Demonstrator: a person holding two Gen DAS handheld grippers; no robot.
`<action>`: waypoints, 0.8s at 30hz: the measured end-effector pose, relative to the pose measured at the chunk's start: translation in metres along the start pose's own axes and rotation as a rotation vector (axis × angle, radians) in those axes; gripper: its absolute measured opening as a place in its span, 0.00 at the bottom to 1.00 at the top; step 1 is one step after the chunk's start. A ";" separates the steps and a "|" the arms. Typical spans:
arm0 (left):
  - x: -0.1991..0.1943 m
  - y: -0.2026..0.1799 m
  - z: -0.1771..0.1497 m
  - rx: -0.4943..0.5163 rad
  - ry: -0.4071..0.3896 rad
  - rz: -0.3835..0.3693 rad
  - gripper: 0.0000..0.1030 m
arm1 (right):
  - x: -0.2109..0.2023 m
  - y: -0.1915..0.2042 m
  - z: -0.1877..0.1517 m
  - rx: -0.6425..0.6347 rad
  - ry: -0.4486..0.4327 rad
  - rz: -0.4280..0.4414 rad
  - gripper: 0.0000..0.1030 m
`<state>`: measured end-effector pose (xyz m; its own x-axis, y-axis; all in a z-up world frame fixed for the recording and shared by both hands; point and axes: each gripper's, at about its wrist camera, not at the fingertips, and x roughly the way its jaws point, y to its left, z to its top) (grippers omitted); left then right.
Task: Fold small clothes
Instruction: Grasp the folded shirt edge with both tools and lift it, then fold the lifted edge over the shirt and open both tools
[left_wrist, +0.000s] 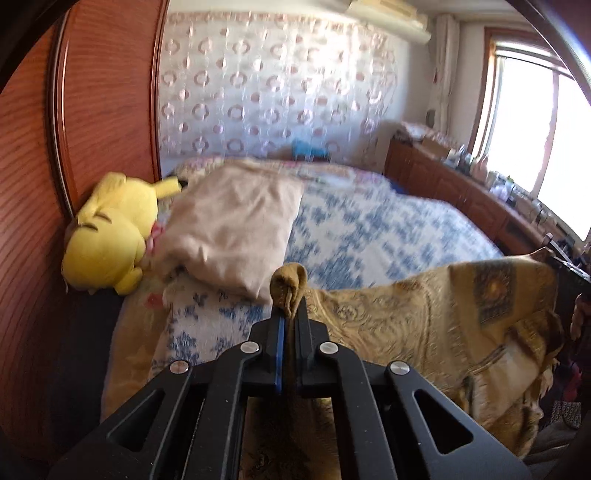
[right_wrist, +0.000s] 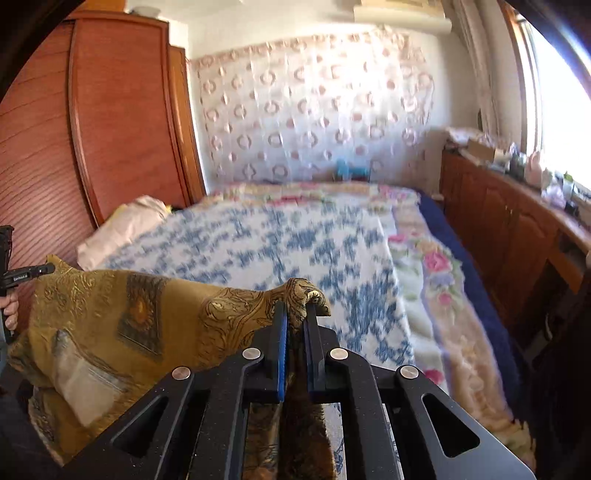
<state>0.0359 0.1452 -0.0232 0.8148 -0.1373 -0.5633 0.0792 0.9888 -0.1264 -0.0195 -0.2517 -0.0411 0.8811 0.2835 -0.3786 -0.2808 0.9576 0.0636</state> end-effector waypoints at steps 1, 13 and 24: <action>-0.009 -0.005 0.005 0.017 -0.022 -0.002 0.04 | -0.010 0.003 0.004 -0.010 -0.022 0.000 0.07; -0.072 -0.036 0.130 0.129 -0.304 0.001 0.04 | -0.104 0.020 0.091 -0.141 -0.264 -0.015 0.06; 0.130 -0.006 0.227 0.117 -0.042 0.075 0.43 | 0.114 -0.007 0.219 -0.121 0.097 -0.212 0.22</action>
<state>0.2715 0.1348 0.0893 0.8442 -0.0623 -0.5325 0.0816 0.9966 0.0127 0.1667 -0.2154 0.1176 0.8859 0.0653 -0.4592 -0.1426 0.9805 -0.1355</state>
